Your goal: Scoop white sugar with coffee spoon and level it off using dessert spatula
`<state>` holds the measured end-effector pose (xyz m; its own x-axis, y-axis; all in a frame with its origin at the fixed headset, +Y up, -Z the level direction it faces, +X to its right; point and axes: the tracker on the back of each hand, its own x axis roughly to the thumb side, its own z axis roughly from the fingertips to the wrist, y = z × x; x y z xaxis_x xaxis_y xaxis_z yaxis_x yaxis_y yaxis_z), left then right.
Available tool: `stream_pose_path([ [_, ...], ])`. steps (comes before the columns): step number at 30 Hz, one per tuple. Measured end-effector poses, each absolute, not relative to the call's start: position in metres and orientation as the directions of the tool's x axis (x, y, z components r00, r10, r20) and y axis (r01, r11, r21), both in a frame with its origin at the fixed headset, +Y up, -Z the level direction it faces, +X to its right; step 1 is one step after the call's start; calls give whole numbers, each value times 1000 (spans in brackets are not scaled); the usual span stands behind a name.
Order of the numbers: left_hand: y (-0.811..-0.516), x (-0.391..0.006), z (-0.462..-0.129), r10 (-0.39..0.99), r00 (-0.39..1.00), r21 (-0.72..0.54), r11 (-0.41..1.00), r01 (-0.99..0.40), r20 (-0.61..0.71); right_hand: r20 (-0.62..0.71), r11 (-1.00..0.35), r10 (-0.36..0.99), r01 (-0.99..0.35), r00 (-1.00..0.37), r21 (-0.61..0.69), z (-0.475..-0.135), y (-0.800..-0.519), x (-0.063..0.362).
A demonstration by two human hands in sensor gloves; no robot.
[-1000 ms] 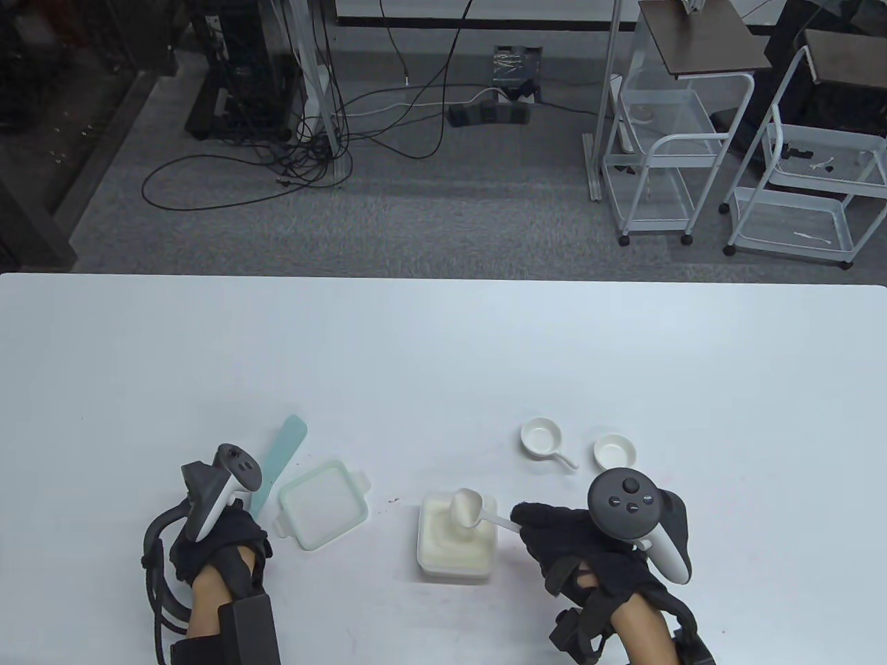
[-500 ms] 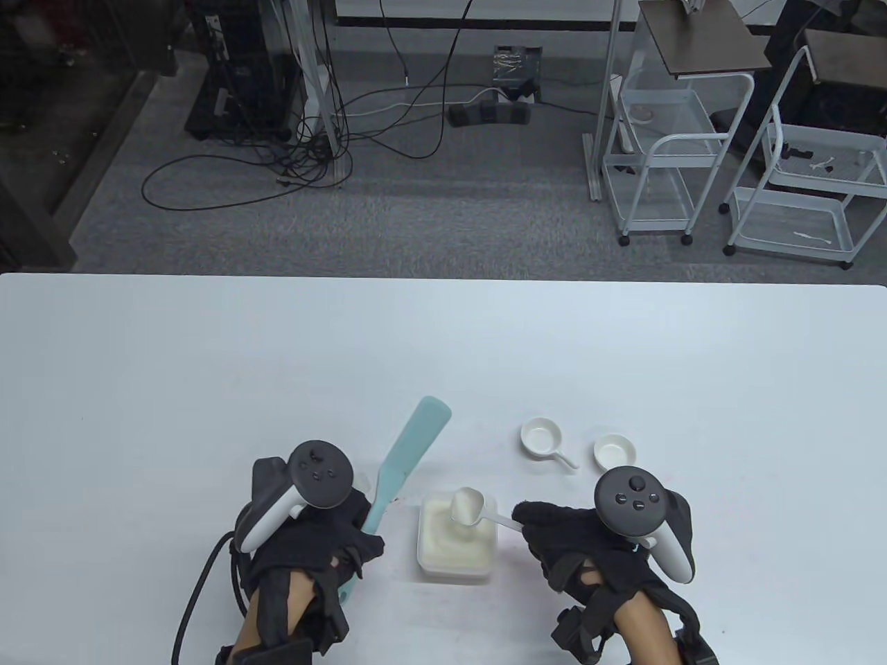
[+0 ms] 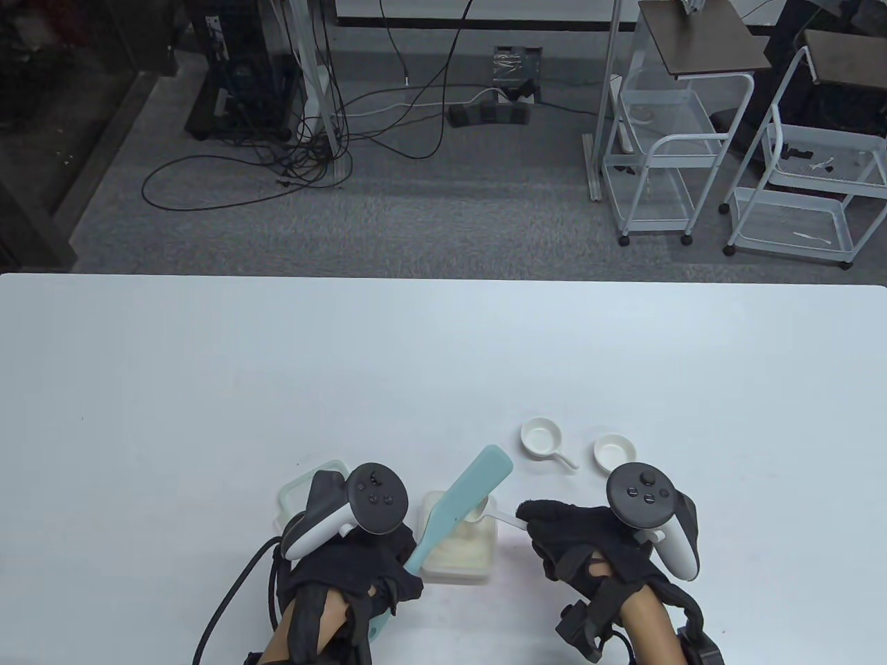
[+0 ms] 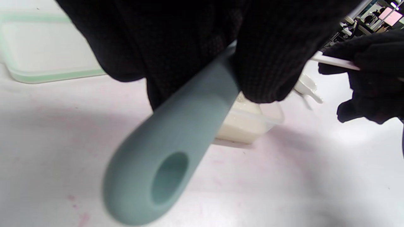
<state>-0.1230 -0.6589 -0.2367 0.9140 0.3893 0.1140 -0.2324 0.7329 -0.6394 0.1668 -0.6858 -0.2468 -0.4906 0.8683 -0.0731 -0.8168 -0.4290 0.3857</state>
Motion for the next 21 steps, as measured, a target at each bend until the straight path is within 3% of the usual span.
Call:
stream_pose_path([
  [21, -666, -120, -236, 319, 942, -676, 717, -166, 107, -155, -292, 909, -854, -388, 430, -247, -690, 170],
])
